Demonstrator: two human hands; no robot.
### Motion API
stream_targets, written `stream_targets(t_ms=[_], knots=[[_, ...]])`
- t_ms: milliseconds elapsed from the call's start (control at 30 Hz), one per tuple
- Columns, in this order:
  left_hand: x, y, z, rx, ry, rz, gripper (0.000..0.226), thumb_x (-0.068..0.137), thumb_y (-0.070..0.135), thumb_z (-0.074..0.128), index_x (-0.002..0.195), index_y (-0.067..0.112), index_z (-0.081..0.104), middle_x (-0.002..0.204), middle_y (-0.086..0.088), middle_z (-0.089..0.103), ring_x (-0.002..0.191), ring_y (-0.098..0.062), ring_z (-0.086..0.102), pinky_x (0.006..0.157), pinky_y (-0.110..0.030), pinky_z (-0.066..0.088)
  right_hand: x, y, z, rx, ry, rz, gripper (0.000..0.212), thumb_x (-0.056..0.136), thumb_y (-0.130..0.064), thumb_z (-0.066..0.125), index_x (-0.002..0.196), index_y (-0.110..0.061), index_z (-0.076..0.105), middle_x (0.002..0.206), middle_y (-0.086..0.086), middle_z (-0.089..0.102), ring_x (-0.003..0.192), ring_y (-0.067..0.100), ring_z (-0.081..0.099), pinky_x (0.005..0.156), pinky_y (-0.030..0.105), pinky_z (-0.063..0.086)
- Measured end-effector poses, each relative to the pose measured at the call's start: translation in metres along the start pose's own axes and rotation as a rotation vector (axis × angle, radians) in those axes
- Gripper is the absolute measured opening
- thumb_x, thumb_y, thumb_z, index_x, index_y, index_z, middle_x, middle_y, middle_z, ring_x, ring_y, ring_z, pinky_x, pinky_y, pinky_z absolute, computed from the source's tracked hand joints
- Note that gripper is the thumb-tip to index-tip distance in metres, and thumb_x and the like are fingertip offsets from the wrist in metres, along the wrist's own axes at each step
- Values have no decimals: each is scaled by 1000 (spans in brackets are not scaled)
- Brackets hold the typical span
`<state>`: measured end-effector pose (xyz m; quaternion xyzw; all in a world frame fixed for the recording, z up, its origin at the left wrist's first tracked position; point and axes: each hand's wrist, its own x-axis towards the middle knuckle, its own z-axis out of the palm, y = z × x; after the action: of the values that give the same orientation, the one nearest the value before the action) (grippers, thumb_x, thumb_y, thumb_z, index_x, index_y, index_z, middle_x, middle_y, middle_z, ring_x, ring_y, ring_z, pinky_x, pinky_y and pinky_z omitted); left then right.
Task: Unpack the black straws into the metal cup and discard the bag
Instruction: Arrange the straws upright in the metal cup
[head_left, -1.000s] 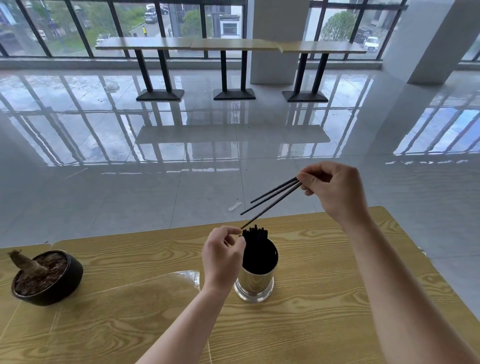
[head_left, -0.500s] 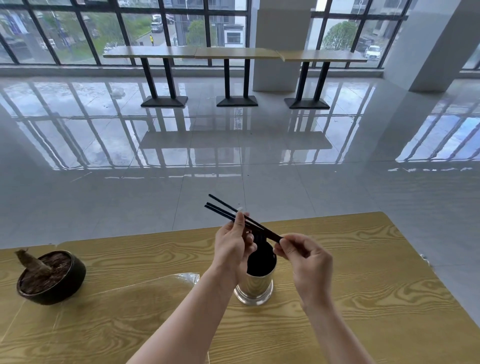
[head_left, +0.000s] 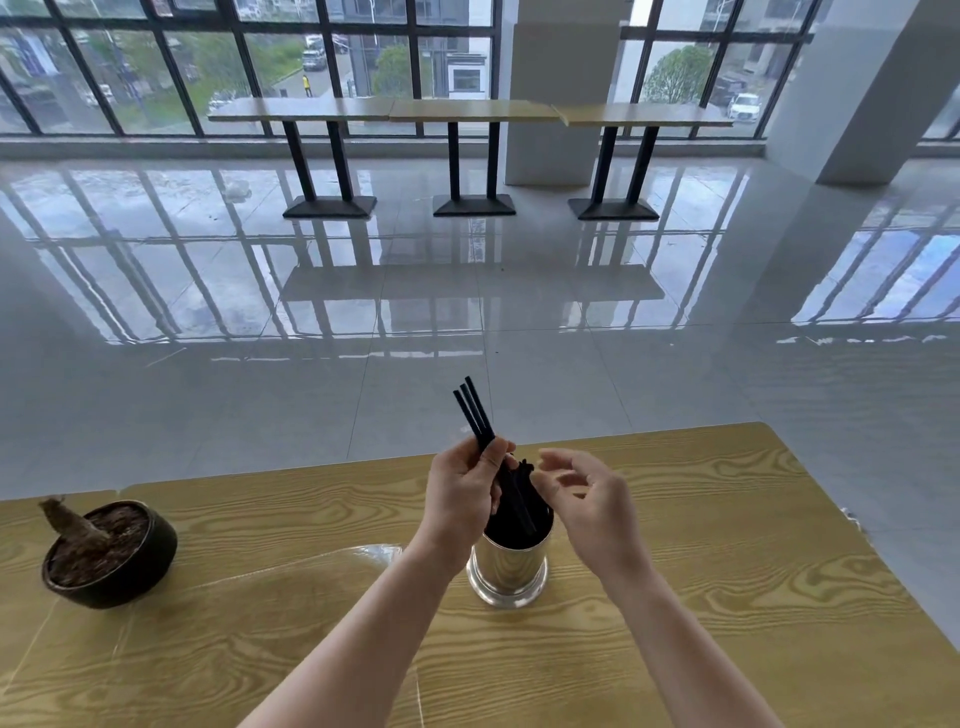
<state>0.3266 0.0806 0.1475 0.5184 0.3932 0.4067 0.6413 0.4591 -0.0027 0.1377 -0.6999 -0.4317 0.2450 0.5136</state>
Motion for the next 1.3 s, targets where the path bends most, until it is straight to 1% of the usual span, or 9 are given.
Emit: stream_targets(t_ms=[167,300,433,600,800,900,1033,1133,1300], knots=[[-5,1,8,224,-169,46,24,99,21,58,79,18,70,63,6,61,49,-8,45,49,-18,37,32,-37,-6,-48,-131,-118,44,89,-30,74,131,-23,63,103,-16,69,81,11,68,76,29,60],[-3,5,11,377,-209,64,23,98,17,60,76,19,69,63,10,63,50,-1,47,55,-20,37,46,-46,-10,-111,-115,-180,12,87,-25,76,98,-29,76,80,-10,74,68,6,64,66,25,54],[-2,3,6,364,-206,26,22,98,17,60,82,5,71,49,14,59,43,-3,45,47,-18,38,44,-42,-10,7,-129,-163,8,85,-21,79,89,-28,78,77,-12,77,69,5,70,69,30,59],[-3,5,-4,36,-113,-66,21,97,17,59,103,5,75,65,-10,61,49,-13,52,46,-23,45,37,-39,-17,129,-20,-147,12,83,-17,81,92,-24,78,82,-4,79,73,13,75,62,26,59],[2,21,-33,-663,-1,-238,28,90,23,64,104,1,73,68,-4,60,59,-13,59,55,-24,55,32,-30,-42,250,116,-82,10,85,-11,78,91,-20,77,83,0,80,80,18,76,60,23,58],[5,28,-32,-897,130,-320,18,92,18,65,98,2,69,68,-6,63,59,-13,65,58,-23,59,23,-23,-36,290,113,-51,12,85,-8,77,90,-19,76,83,1,80,80,20,76,60,22,58],[0,27,-16,-996,200,-413,12,87,12,69,84,0,69,65,-11,68,58,-18,71,56,-26,61,11,-25,-13,326,55,-76,9,83,-16,79,91,-20,77,84,2,80,81,21,77,63,24,60],[-7,19,-4,-993,202,-464,15,83,10,71,74,-2,72,64,-11,69,57,-18,71,55,-26,61,10,-33,-4,388,84,-84,21,78,-30,80,94,-18,78,84,4,80,75,20,76,65,27,61],[-14,11,3,-981,172,-526,20,81,8,72,64,-2,74,65,-10,68,53,-15,69,50,-25,59,15,-38,-4,389,125,-84,11,84,-16,80,89,-26,78,80,0,79,65,14,74,61,19,56]])
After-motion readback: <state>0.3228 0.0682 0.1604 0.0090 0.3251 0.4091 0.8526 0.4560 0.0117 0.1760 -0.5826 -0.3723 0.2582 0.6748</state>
